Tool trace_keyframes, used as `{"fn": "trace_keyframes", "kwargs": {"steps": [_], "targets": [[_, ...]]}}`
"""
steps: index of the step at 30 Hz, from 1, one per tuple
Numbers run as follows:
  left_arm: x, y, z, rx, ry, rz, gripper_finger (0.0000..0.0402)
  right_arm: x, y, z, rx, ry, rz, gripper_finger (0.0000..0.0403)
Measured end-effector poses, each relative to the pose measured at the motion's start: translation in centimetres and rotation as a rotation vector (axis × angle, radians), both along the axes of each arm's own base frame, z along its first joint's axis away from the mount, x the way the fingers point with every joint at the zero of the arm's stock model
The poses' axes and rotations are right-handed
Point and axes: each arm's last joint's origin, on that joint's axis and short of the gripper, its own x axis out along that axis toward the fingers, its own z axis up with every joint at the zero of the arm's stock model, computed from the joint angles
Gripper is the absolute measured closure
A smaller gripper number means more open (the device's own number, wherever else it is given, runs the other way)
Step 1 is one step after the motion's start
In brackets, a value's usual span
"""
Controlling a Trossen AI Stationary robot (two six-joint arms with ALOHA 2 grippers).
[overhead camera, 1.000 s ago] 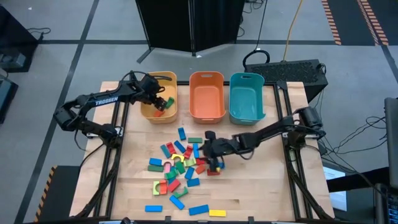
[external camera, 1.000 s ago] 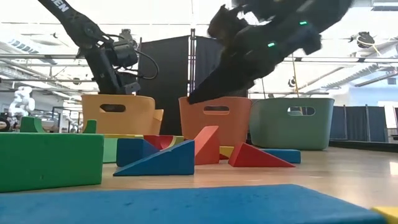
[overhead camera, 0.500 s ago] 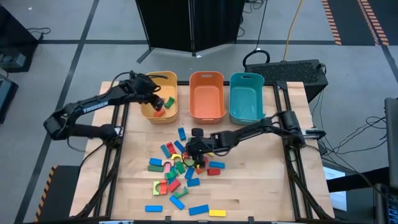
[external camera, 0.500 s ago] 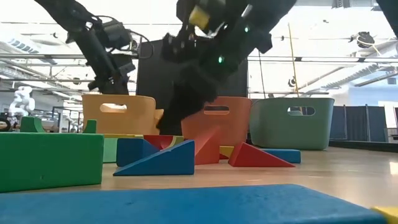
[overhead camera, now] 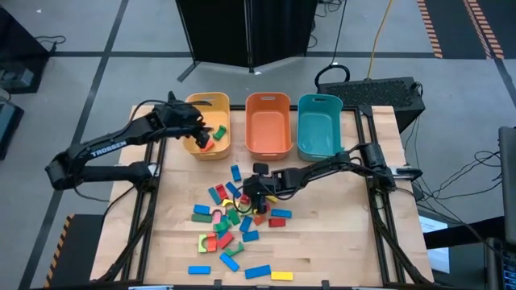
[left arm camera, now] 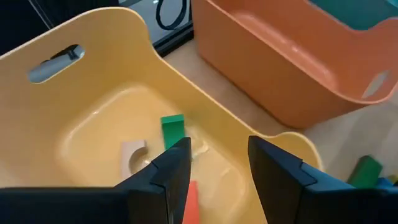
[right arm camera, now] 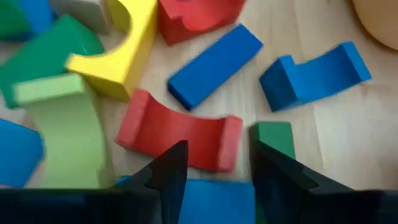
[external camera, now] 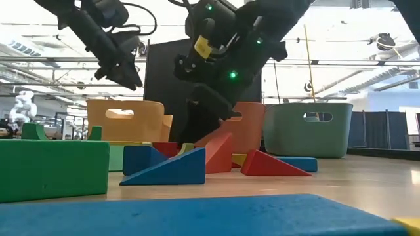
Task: Sort blocks by size
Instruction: Put the red arch block into the yellow bin
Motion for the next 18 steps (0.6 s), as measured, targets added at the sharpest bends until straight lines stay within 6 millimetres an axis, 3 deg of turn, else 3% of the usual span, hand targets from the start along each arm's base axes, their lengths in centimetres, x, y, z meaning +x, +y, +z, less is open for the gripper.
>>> {"fn": "trace_keyframes", "kwargs": {"steps": [5,18], "targets": [[0.2,-0.2,0.1,-0.073,-0.064,0.066,0.0242,0.0,-0.1,0.0,0.004,-0.003,-0.002,0.0279],[0.3,-0.2,0.2,-0.07,-0.084,0.073,0.0243,0.4,-0.9,-1.3,0.006,0.015,-0.024,0.034]]}}
